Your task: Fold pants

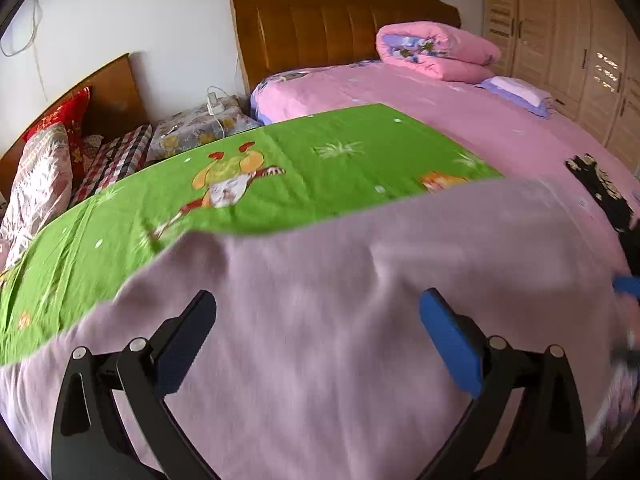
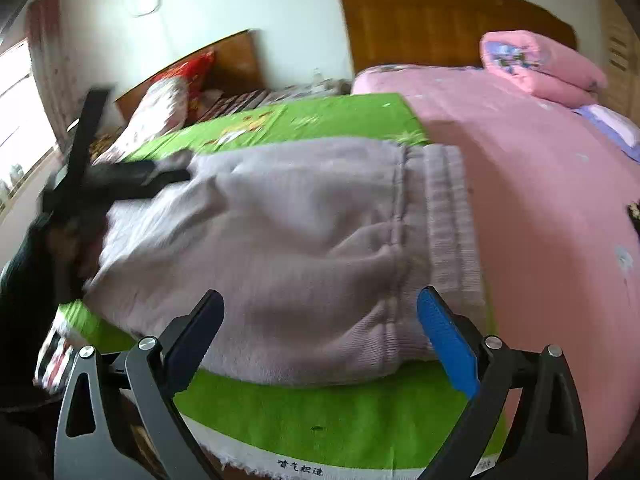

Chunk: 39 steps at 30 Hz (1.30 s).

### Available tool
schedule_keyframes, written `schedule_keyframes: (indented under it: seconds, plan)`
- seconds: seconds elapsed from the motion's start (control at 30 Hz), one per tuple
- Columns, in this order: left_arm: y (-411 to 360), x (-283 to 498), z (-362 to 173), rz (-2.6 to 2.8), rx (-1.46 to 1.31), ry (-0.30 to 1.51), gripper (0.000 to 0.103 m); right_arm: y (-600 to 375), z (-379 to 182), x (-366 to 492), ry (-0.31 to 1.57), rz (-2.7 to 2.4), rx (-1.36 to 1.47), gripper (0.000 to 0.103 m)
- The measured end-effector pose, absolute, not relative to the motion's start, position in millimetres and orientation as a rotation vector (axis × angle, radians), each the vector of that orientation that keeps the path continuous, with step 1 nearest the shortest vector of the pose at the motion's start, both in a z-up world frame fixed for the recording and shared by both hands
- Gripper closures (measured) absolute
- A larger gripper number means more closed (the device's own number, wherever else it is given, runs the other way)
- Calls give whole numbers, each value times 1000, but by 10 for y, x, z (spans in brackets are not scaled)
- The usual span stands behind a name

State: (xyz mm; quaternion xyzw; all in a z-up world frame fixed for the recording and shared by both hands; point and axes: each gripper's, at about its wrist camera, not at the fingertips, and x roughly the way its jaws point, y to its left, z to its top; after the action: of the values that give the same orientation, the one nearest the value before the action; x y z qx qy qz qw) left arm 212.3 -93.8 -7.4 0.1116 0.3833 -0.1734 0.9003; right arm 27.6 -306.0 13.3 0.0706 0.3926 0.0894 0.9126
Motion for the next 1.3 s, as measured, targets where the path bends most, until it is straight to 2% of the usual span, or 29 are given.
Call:
schedule_keyframes:
  seconds: [0.23, 0.4, 0.67, 0.8, 0.9, 1.3]
  plan:
    - [-428, 1533, -94, -311, 246, 787, 2, -2930, 307, 258, 738, 91, 162, 9]
    - [80, 1296, -133, -224, 203, 806, 2, -2374, 425, 361, 726, 161, 91, 8]
    - [861, 1034, -259, -106, 108, 845, 2, -1311, 373, 510, 779, 314, -55, 8]
    - [1154, 944, -358, -101, 39, 859, 2, -1025, 159, 573, 861, 290, -164, 8]
    - [1185, 874, -363, -115, 52, 834, 2, -1057, -68, 611, 954, 271, -157, 7]
    - [1169, 858, -387, -108, 56, 815, 1, -1151, -112, 588, 933, 309, -132, 4]
